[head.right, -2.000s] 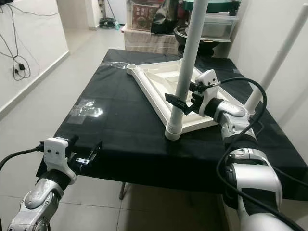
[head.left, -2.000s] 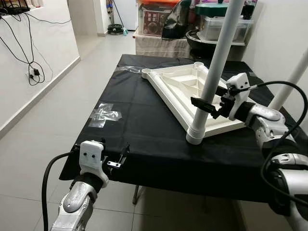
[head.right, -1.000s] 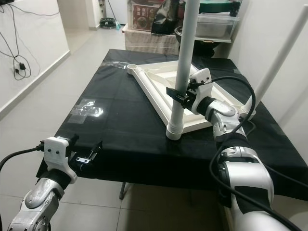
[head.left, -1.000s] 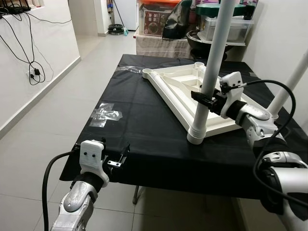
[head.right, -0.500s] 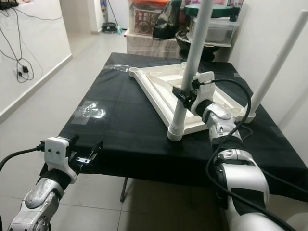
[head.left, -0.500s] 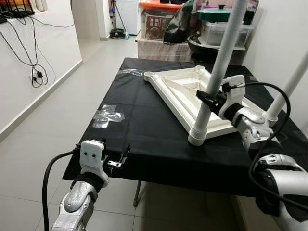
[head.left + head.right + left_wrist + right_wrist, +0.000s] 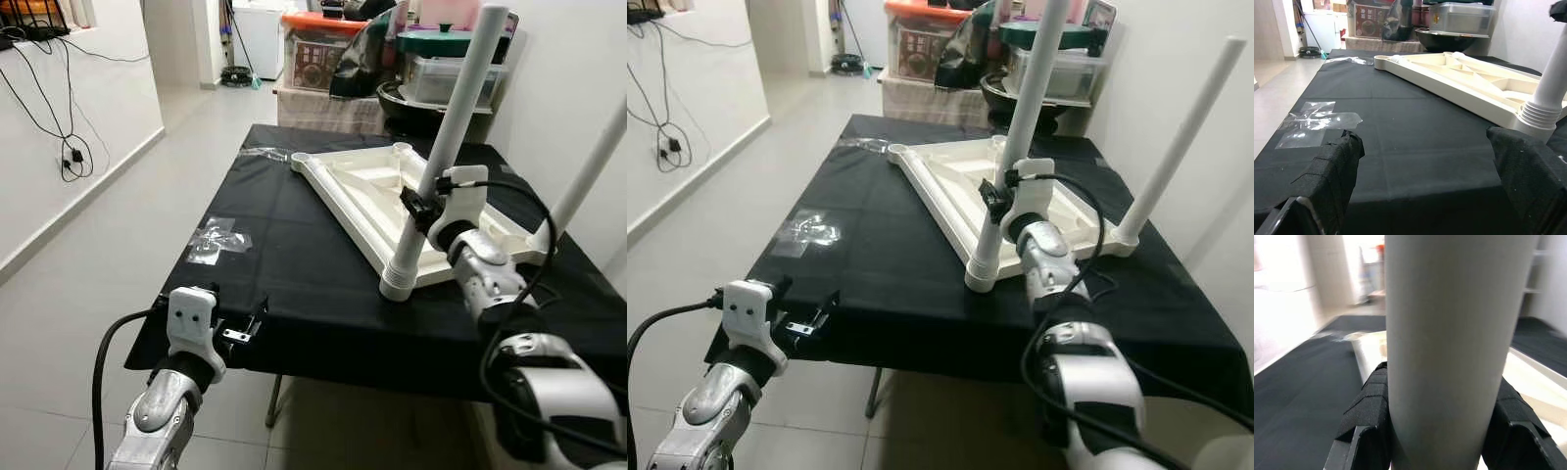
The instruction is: Building children table
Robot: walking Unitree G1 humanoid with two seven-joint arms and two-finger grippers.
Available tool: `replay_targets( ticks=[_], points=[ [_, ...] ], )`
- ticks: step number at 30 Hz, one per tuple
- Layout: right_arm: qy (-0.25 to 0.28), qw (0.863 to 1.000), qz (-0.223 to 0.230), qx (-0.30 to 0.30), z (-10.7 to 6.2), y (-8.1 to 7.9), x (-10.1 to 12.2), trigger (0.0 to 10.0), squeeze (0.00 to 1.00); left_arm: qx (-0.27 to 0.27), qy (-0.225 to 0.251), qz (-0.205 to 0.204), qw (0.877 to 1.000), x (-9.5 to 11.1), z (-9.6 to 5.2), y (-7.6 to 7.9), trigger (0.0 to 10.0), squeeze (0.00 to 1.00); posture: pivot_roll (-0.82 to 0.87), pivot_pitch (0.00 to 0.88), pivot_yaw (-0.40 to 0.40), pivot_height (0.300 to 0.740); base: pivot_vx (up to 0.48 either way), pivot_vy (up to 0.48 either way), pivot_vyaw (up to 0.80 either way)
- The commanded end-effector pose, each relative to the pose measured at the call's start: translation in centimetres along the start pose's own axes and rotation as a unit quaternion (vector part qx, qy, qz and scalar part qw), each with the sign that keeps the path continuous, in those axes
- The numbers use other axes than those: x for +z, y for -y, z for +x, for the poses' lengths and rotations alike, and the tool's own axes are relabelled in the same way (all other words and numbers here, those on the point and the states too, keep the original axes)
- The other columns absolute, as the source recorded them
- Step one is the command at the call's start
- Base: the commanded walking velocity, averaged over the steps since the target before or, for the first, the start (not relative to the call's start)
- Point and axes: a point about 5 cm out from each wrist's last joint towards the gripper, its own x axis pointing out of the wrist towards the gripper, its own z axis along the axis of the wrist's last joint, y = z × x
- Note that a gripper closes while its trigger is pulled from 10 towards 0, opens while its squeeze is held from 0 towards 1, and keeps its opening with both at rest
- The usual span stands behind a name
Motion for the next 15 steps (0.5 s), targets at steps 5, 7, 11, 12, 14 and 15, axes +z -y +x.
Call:
replay_targets(
  ticks=[5, 7, 11, 12, 14, 15],
  points=[
    [-0.1, 0.983, -0.013, -0.155, -2.1, 1.2, -5.5, 0.0, 0.0, 0.005, 0.004, 0.003, 1.0, 0.0, 0.2, 0.1, 10.0, 0.0, 0.09, 0.0, -0.104, 0.74, 0.0, 0.0, 0.0],
    [-0.096, 0.98, -0.018, -0.172, -2.3, 0.8, -5.6, 0.0, 0.0, 0.006, 0.004, 0.003, 1.0, 0.0, 0.1, 0.1, 10.0, 0.0, 0.09, 0.0, -0.104, 0.74, 0.0, 0.0, 0.0],
    [-0.096, 0.976, -0.028, -0.192, -2.5, 0.2, -5.7, 0.0, 0.0, 0.008, 0.003, 0.004, 1.0, -0.1, 0.1, 0.1, 10.0, 0.0, 0.09, 0.0, -0.106, 0.74, 0.0, 0.0, 0.0],
    [-0.094, 0.975, -0.031, -0.197, -2.6, -0.2, -5.6, 0.0, 0.0, 0.009, 0.002, 0.004, 1.0, -0.1, 0.1, 0.0, 10.0, 0.0, 0.09, 0.0, -0.11, 0.74, 0.0, 0.0, 0.0],
    [-0.09, 0.975, -0.031, -0.2, -2.6, -0.6, -5.5, 0.0, 0.0, 0.01, 0.003, 0.005, 1.0, -0.1, 0.1, 0.0, 10.0, 0.0, 0.1, 0.0, -0.111, 0.74, 0.0, 0.0, 0.0],
    [-0.088, 0.974, -0.029, -0.209, -2.6, -1.0, -5.3, 0.0, 0.0, 0.011, 0.003, 0.005, 1.0, -0.1, 0.1, 0.0, 10.0, 0.0, 0.09, 0.0, -0.111, 0.74, 0.0, 0.0, 0.0]
  ],
)
